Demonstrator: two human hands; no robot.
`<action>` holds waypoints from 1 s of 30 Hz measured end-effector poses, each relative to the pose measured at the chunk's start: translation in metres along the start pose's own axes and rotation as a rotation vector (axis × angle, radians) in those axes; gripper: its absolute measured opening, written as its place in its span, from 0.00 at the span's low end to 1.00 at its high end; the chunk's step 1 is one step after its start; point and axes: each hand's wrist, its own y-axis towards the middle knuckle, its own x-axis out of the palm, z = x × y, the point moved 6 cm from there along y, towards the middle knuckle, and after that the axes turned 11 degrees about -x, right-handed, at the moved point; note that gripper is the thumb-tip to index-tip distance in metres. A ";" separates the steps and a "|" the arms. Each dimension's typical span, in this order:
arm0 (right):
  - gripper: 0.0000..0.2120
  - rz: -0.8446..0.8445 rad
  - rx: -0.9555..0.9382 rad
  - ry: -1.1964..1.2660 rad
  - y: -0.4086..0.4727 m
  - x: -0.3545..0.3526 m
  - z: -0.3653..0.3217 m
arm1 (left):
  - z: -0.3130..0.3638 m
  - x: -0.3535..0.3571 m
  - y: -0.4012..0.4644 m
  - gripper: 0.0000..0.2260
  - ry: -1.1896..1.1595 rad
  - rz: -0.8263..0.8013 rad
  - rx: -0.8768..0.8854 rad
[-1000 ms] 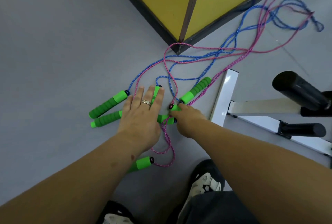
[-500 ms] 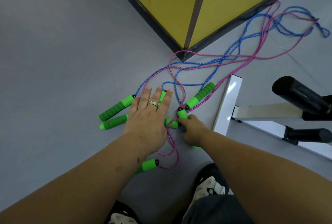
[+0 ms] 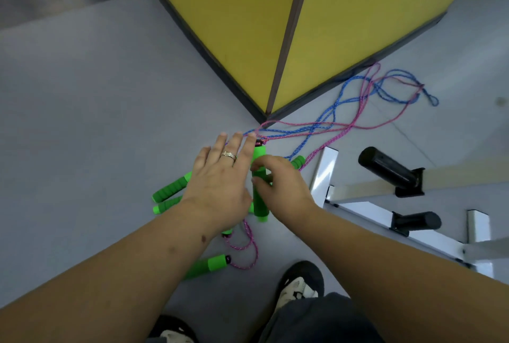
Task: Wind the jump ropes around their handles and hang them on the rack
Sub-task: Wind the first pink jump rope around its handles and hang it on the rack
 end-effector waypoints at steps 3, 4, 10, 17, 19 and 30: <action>0.15 0.115 0.001 0.301 -0.010 -0.041 -0.062 | 0.015 -0.050 -0.018 0.47 -0.121 0.023 0.032; 0.17 0.147 -0.009 0.404 -0.014 -0.055 -0.083 | 0.020 -0.069 -0.026 0.49 -0.176 0.027 0.054; 0.34 0.175 -0.237 0.651 -0.050 -0.143 -0.206 | 0.050 -0.201 -0.088 0.51 -0.443 0.210 0.101; 0.28 0.294 -0.447 0.585 -0.104 -0.234 -0.300 | 0.080 -0.311 -0.166 0.44 -0.530 0.448 0.197; 0.26 0.344 -0.464 0.535 -0.120 -0.253 -0.321 | 0.086 -0.332 -0.189 0.42 -0.498 0.490 0.208; 0.10 0.072 -0.314 0.249 -0.155 -0.266 -0.354 | 0.093 -0.386 -0.259 0.33 -0.517 0.698 0.271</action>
